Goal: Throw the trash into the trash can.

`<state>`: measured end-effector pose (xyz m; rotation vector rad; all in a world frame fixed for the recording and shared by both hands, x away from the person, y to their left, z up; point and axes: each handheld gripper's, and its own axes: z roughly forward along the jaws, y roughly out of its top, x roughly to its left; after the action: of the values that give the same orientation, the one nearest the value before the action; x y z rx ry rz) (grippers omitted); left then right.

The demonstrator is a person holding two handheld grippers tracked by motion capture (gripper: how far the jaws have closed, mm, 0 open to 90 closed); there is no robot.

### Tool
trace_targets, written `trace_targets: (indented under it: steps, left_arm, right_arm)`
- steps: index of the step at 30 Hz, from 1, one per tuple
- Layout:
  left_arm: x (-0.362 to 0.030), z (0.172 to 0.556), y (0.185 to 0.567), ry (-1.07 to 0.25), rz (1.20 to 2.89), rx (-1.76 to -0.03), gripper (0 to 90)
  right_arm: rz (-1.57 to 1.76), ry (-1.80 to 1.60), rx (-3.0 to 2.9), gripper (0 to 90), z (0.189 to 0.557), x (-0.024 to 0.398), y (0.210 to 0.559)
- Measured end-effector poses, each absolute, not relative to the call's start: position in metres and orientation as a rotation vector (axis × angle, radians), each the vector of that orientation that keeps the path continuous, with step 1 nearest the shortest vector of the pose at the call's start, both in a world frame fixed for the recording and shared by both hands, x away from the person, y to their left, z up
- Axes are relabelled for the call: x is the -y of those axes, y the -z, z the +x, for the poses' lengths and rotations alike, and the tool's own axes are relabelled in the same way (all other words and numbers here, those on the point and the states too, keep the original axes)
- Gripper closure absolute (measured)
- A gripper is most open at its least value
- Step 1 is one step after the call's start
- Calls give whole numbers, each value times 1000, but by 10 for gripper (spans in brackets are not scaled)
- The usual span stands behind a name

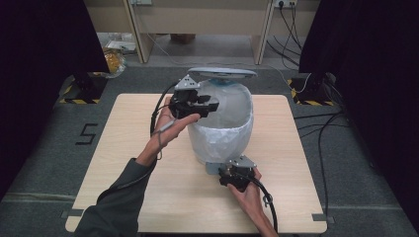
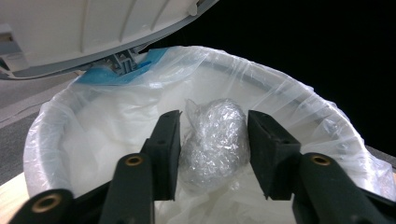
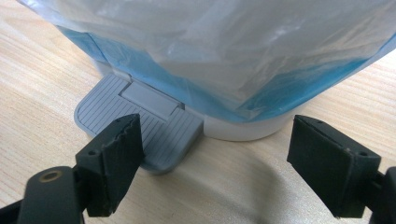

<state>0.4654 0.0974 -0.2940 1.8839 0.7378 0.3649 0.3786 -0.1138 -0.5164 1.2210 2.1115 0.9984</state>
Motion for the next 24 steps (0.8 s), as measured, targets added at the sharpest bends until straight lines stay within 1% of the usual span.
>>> trace_targets:
  steps: [1,3,8,19,24]
  left_arm:
    - [-97,466,294,-358,1882,-742,510]
    - [-97,466,294,-355,1878,-749,474]
    - [-100,463,293,-352,1878,-739,451]
    - [-116,449,288,-339,1884,-741,269]
    - [-131,441,285,-344,1866,-748,245]
  right_arm:
    - [1224,-998,-2112,181,378,114,516]
    - [1225,-997,-2113,180,378,114,516]
    - [1222,-997,-2114,181,379,114,516]
    - [1224,-998,-2115,180,379,114,516]
    - [1226,-998,-2115,180,379,114,516]
